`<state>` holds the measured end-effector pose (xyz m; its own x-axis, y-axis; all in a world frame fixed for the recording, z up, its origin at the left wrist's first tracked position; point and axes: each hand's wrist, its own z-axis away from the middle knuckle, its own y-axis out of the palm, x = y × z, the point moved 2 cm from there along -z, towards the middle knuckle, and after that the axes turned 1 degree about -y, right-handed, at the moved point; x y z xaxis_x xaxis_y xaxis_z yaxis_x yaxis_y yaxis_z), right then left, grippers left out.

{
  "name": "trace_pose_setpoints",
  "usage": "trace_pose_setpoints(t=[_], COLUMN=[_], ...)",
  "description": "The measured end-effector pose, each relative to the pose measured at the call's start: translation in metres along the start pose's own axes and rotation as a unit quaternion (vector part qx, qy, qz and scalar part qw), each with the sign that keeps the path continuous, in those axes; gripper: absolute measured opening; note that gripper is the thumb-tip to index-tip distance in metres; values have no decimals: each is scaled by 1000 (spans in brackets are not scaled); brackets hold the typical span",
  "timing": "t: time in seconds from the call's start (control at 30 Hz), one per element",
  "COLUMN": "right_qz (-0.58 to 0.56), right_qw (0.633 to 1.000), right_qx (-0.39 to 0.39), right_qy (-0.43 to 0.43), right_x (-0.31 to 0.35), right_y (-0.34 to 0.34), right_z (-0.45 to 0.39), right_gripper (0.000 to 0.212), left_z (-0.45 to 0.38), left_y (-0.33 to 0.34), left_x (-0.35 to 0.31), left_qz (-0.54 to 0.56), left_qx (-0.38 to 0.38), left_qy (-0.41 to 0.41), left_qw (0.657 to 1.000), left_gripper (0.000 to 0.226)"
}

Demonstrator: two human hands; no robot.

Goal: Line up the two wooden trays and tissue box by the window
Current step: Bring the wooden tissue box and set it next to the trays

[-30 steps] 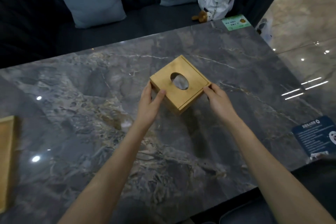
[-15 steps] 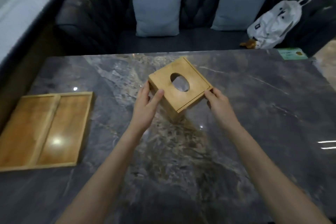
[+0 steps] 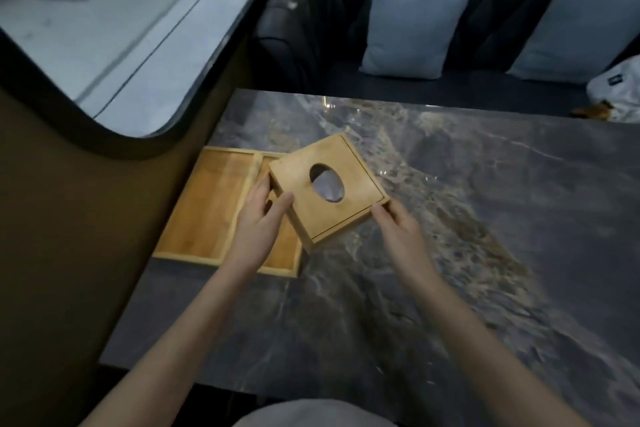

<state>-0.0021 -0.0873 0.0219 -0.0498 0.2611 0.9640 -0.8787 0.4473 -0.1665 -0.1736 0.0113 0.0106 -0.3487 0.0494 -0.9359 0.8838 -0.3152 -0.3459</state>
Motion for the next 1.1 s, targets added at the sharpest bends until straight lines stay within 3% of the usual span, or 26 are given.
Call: trace_pose_setpoints(t=[0.17,0.3,0.6,1.1], right_qz=[-12,-33,-38,17], right_qw=[999,996,982,977], right_qx=[38,78,167,187], right_qy=[14,41,86,103], right_x=[-5,-20,-52,-82], right_y=[75,124,202,242], right_z=[18,37,70,92], right_gripper=[24,21,20,24], left_z=[19,36,85,108], left_y=[-65,-106,-163,-180], left_x=[30,58,116,176], left_qz=[33,38,53,114], left_qx=[-21,-96,-160,-142], left_qy=[-30,-84,-169,-246], left_qw=[999,991,971,952], left_gripper=[51,52,51,54])
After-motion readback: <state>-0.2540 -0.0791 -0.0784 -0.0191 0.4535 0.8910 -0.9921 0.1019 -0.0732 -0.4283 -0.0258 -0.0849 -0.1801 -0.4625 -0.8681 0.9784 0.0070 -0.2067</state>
